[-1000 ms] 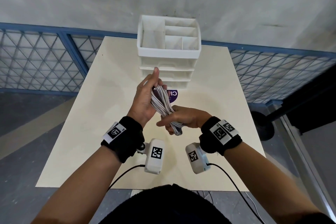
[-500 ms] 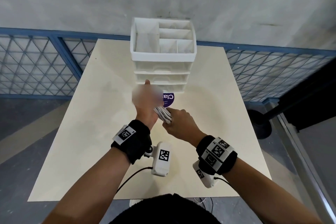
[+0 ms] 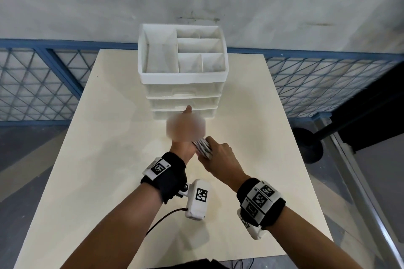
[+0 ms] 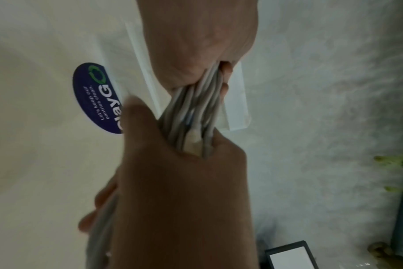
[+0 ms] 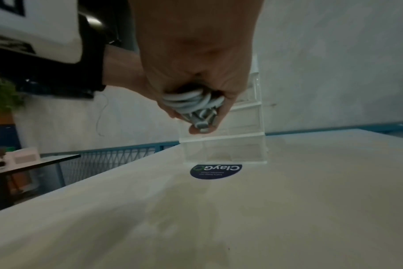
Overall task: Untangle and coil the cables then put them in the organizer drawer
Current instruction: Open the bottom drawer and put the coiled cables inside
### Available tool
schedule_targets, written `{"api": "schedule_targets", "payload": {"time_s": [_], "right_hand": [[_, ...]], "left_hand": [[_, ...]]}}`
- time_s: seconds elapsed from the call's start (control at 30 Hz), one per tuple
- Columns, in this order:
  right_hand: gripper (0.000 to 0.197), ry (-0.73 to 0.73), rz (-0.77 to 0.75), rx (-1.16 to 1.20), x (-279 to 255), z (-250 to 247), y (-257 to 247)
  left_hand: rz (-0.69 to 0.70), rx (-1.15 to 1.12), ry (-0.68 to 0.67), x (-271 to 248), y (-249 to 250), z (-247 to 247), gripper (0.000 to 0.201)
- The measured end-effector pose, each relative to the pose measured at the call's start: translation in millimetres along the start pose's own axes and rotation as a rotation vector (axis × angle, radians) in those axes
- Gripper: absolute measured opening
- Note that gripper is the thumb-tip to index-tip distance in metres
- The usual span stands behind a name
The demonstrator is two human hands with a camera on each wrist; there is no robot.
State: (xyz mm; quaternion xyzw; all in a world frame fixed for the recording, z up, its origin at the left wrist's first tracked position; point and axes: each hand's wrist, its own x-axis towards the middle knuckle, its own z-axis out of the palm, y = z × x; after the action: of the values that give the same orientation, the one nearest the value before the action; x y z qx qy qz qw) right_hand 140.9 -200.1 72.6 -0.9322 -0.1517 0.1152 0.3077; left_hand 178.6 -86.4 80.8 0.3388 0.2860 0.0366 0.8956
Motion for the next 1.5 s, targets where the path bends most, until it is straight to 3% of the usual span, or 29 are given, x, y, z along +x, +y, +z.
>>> {"api": "schedule_targets", "payload": {"time_s": [0.07, 0.17, 0.27, 0.37, 0.47, 0.57, 0.77, 0.9, 1.07, 1.17, 1.27, 1.5], "right_hand": [[0.018, -0.063, 0.062, 0.086, 5, 0, 8], [0.027, -0.16, 0.184, 0.234, 16, -5, 17], [0.027, -0.194, 0.257, 0.302, 26, -19, 26], [0.026, -0.174, 0.277, 0.288, 32, -31, 41], [0.022, -0.161, 0.303, 0.293, 33, -38, 56], [0.024, -0.181, 0.309, 0.304, 28, -42, 63], [0.023, -0.161, 0.237, 0.334, 26, -56, 61], [0.023, -0.126, 0.144, 0.307, 41, -77, 48], [0.023, -0.258, 0.04, 0.137, 77, -84, 21], [0.004, -0.336, -0.065, 0.051, 98, -75, 2], [0.029, -0.345, -0.167, -0.11, 121, -64, -13], [0.036, -0.384, -0.077, -0.32, 146, -38, -4]], "left_hand": [[-0.101, -0.008, -0.03, 9, -4, 0, 0.041], [-0.223, 0.159, -0.06, 23, -6, 5, 0.02], [-0.205, 0.448, -0.062, 38, -1, 12, 0.034], [-0.131, 0.364, 0.017, 55, 8, 11, 0.057], [-0.13, 0.192, 0.107, 73, 15, 7, 0.056], [-0.143, 0.138, 0.086, 82, 16, 5, 0.053], [-0.076, 0.121, 0.108, 77, 12, 2, 0.015], [-0.055, 0.114, 0.122, 62, 1, -9, 0.015], [-0.098, 0.166, 0.08, 33, -10, -28, 0.023], [-0.115, 0.161, 0.037, 19, -12, -35, 0.026], [-0.12, 0.14, 0.033, 13, -14, -40, 0.023], [-0.144, 0.074, 0.023, 10, -12, -43, 0.023]]}}
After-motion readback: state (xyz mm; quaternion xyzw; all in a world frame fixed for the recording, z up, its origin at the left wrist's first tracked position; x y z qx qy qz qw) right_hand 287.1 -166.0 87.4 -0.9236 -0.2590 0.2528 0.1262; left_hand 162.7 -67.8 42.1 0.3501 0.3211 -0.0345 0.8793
